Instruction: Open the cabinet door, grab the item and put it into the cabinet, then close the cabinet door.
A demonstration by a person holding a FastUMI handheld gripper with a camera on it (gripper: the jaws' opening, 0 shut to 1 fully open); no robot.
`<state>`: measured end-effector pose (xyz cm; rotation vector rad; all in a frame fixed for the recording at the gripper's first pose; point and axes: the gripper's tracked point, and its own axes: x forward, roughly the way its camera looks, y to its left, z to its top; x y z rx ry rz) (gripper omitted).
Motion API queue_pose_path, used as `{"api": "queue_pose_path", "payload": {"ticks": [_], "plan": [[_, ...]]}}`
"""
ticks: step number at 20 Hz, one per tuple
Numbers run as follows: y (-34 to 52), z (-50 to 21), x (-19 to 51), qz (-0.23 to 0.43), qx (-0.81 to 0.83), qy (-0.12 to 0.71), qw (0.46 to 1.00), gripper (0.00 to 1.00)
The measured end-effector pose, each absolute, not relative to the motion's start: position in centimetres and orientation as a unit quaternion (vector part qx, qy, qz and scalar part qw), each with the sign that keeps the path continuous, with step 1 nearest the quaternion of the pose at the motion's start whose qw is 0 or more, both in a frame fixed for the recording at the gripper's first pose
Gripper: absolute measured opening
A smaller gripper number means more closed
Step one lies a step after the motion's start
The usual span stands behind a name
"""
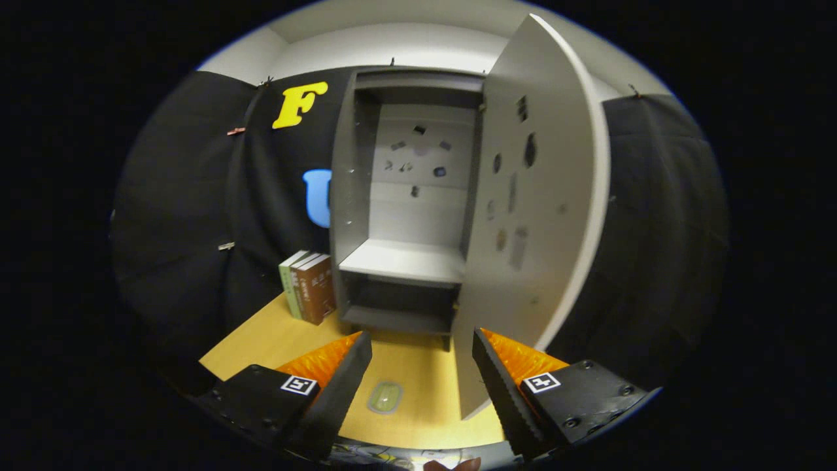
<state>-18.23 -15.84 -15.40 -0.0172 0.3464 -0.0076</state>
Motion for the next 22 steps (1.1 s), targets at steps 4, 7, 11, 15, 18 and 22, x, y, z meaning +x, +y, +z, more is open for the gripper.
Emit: {"api": "queue_pose_path", "payload": {"ticks": [4, 7, 11, 15, 18, 22], "plan": [[-12.0, -21.7, -14.8, 0.024, 0.006, 0.219, 0.975, 0.98], [-10.1, -28.4, -12.1, 0.026, 0.028, 0.267, 0.963, 0.99], [-9.6, -36.8, -9.6, 0.018, 0.037, 0.328, 0.944, 0.99], [-10.9, -43.7, -8.4, -0.005, 0.032, 0.374, 0.927, 0.99], [-12.5, -48.4, -7.9, -0.031, 0.033, 0.405, 0.913, 0.99], [-13.0, -53.4, -8.2, -0.053, 0.045, 0.442, 0.894, 0.81]]}}
